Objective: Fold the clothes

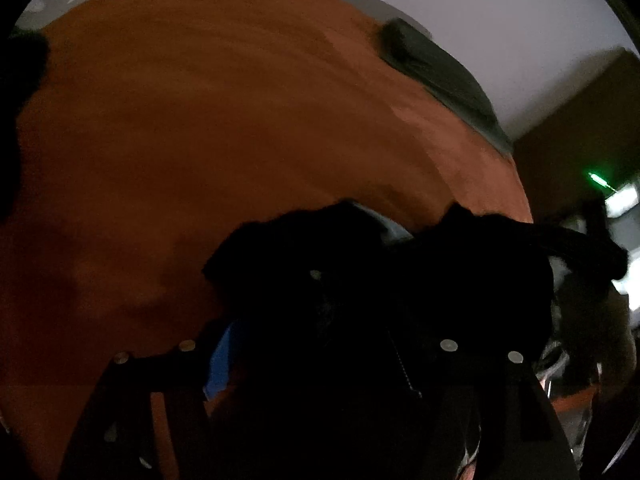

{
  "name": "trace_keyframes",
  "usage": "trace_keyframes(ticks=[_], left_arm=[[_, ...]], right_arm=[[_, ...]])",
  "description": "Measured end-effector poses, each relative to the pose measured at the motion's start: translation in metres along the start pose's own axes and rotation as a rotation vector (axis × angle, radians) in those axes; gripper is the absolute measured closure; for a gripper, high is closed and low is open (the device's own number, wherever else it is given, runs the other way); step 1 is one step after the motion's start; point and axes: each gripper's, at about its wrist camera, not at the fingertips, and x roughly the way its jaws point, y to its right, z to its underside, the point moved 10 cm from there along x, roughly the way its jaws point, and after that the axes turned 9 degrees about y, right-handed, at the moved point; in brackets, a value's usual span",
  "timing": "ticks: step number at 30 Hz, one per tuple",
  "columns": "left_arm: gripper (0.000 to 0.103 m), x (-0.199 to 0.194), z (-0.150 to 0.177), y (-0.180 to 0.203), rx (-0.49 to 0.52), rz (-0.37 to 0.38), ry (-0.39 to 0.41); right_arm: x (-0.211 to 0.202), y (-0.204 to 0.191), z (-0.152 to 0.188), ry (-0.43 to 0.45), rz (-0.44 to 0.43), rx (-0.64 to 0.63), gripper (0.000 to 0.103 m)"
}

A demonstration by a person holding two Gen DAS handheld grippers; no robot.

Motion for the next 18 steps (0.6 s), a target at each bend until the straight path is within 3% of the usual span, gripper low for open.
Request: trace_keyframes(ticks=[1, 3, 8, 13, 16, 18], left_arm=[[0.095, 0.000, 0.002, 0.003, 0.017, 0.010, -0.001], [0.095, -0.006, -0.001, 0.009, 0.046, 0.027, 0.018], [0.095, -0.054, -0.045, 0.034, 0.105, 0.052, 0.173], [0.095, -0.137, -0.141, 0.103, 0.266, 0.070, 0.375], [0.095, -0.209, -0.222, 0.160, 0.277, 0.084, 0.523], [0.095, -0.270, -0.259, 0.200, 0.269, 0.123, 0.638]], right_arm=[[0.008, 0.002, 0.004, -0.026, 0.020, -0.015, 0.097], [-0.025, -0.002, -0.008, 0.071, 0.014, 0.008, 0.100], [-0.119, -0.012, -0.042, 0.340, -0.009, 0.076, 0.100], [-0.262, -0.018, -0.092, 0.646, -0.003, 0.093, 0.100], [-0.368, -0.018, -0.122, 0.859, -0.001, 0.090, 0.100], [-0.436, -0.023, -0.131, 0.994, 0.001, 0.071, 0.100]])
